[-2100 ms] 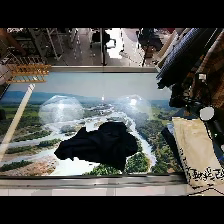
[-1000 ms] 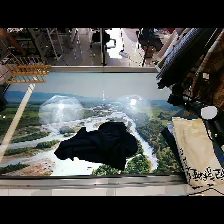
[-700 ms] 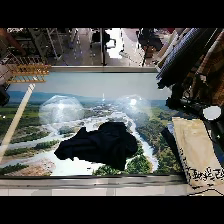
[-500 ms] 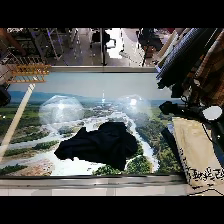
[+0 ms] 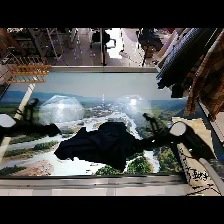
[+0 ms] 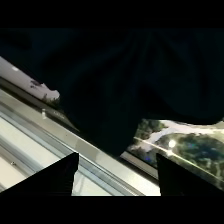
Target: Fold the clothes and pants, and hang the long-sleeved shirts on hangers.
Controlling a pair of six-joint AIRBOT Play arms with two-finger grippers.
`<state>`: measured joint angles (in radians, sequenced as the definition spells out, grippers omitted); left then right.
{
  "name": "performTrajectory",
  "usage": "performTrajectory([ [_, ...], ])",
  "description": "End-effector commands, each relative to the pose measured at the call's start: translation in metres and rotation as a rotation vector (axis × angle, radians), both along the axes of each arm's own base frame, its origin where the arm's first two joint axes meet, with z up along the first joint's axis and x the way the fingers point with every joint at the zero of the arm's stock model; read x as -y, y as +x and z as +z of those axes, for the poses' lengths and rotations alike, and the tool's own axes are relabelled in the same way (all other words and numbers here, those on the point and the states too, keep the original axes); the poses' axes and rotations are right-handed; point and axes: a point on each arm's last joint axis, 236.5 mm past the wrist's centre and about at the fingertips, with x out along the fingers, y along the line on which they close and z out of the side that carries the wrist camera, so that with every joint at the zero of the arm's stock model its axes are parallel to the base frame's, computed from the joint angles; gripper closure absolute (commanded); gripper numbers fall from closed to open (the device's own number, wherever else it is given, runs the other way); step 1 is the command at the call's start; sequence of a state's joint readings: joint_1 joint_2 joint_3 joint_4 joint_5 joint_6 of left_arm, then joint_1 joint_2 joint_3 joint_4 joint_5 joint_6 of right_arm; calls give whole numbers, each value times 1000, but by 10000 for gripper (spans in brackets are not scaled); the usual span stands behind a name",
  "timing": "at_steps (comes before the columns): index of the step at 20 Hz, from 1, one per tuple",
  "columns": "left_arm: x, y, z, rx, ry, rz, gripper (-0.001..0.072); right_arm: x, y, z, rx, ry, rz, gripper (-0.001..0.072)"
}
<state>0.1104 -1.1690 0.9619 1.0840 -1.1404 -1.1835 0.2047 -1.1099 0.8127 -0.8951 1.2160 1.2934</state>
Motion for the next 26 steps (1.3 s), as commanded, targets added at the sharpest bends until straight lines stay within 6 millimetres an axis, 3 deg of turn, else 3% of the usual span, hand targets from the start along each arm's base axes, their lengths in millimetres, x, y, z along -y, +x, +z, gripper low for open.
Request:
performTrajectory([
  [1,30,-16,-58,-95,-6,-167,94,-52,-22,-31,-29,-13,15,132],
  [5,31,-23,-98,-205,-16,-167,102,-80,-7,-60,-32,-38,-23,146],
  [6,31,-24,-104,-223,-19,-166,156,-87,-1,-62,-31,-40,-15,151],
  [7,30,-24,-107,-229,-18,-164,287,-94,4,-64,-28,-42,-6,209],
  [8,30,-22,-109,-225,-15,-158,514,-98,9,-68,-38,-56,-11,229],
  [9,29,-19,-109,-212,-11,-151,696,-96,14,-76,-46,-103,-17,492],
  [10,28,-16,-109,-204,-9,-138,698,-88,16,-83,-47,-161,-2,692],
  [12,25,-13,-102,-207,-10,-144,698,-59,17,-81,-37,-296,67,696],
  [14,19,-2,-75,-188,-24,-156,699,-15,22,-52,-4,-448,134,697],
  [17,3,28,3,-70,-30,-142,699,34,47,44,202,-562,102,698],
  [20,-9,40,92,114,6,-144,699,46,51,152,452,-480,16,699],
  [22,-8,31,123,186,24,-149,686,49,45,207,586,-415,-33,699],
  [23,-2,21,124,168,16,-173,468,51,41,221,622,-396,-47,698],
  [24,4,13,117,131,8,-198,199,53,38,226,635,-390,-52,698],
  [26,19,-2,87,36,-15,-240,171,51,35,220,609,-392,-41,697],
])
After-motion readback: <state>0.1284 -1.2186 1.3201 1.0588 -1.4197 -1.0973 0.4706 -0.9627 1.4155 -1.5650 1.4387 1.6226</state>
